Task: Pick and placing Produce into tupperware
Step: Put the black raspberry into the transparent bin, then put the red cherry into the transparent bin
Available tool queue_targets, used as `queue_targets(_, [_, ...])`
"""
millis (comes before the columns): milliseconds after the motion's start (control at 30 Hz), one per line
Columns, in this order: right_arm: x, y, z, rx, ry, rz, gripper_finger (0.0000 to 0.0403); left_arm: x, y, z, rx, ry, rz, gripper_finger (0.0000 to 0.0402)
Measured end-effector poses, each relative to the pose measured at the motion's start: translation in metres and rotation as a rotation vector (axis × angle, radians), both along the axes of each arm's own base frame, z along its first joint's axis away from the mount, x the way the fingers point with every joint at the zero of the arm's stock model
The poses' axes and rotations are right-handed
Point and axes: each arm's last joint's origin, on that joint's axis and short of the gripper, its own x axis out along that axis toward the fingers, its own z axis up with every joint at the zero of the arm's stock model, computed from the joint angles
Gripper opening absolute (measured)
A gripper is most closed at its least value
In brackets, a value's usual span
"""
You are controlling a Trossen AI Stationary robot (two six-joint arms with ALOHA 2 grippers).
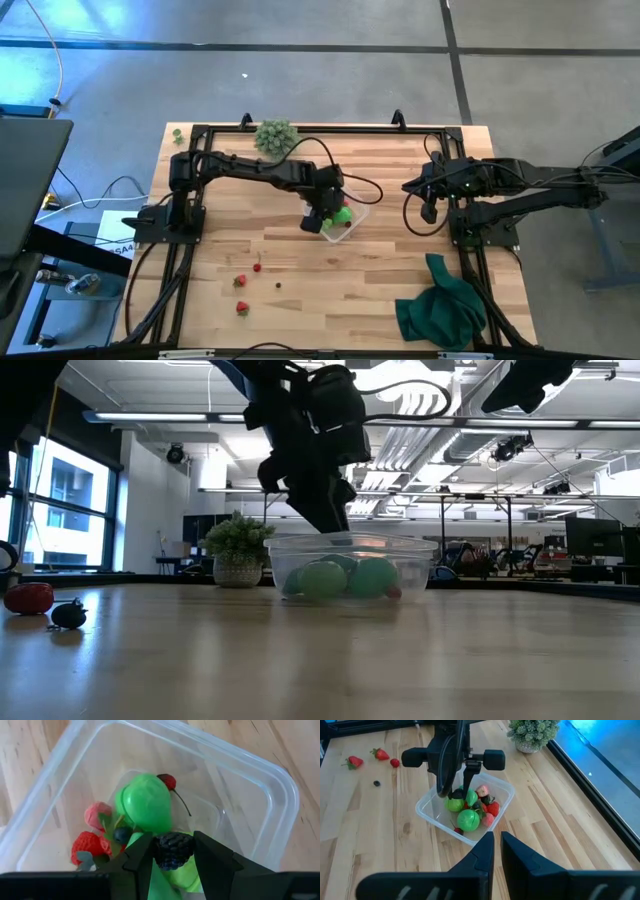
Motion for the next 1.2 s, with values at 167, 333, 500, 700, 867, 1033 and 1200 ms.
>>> queue_targets(167, [0.0, 0.0, 0.0, 0.0, 0.0, 0.0, 0.0025, 0.0, 0.0, 0.0, -0.009, -0.001, -0.004, 0.0126])
queue_targets(333, [0.0, 0.0, 0.0, 0.0, 0.0, 0.0, 0.0025, 0.0, -0.001, 0.0, -0.014, -0.002, -0.007, 0.0155])
queue_targets(500, [0.0, 0.0, 0.0, 0.0, 0.0, 0.0, 0.0025, 0.0, 0.001, 0.0, -0.011, -0.001, -0.003, 0.019])
queue_targets(700, [0.0, 0.0, 0.0, 0.0, 0.0, 0.0, 0.0025, -0.002, -0.001, 0.003, -0.074, -0.004, 0.012, 0.0208])
queue_targets(867, [0.0, 0.0, 0.0, 0.0, 0.0, 0.0, 0.0025, -0.01, -0.005, 0.023, -0.134, -0.018, 0.038, 0.0209])
queue_targets(1033, [0.0, 0.0, 0.0, 0.0, 0.0, 0.0, 0.0025, -0.024, -0.008, 0.043, -0.145, 0.004, 0.064, 0.0209])
queue_targets(1200, [0.0, 0.0, 0.0, 0.0, 0.0, 0.0, 0.0025, -0.044, -0.011, 0.056, -0.107, 0.1, 0.104, 0.0209])
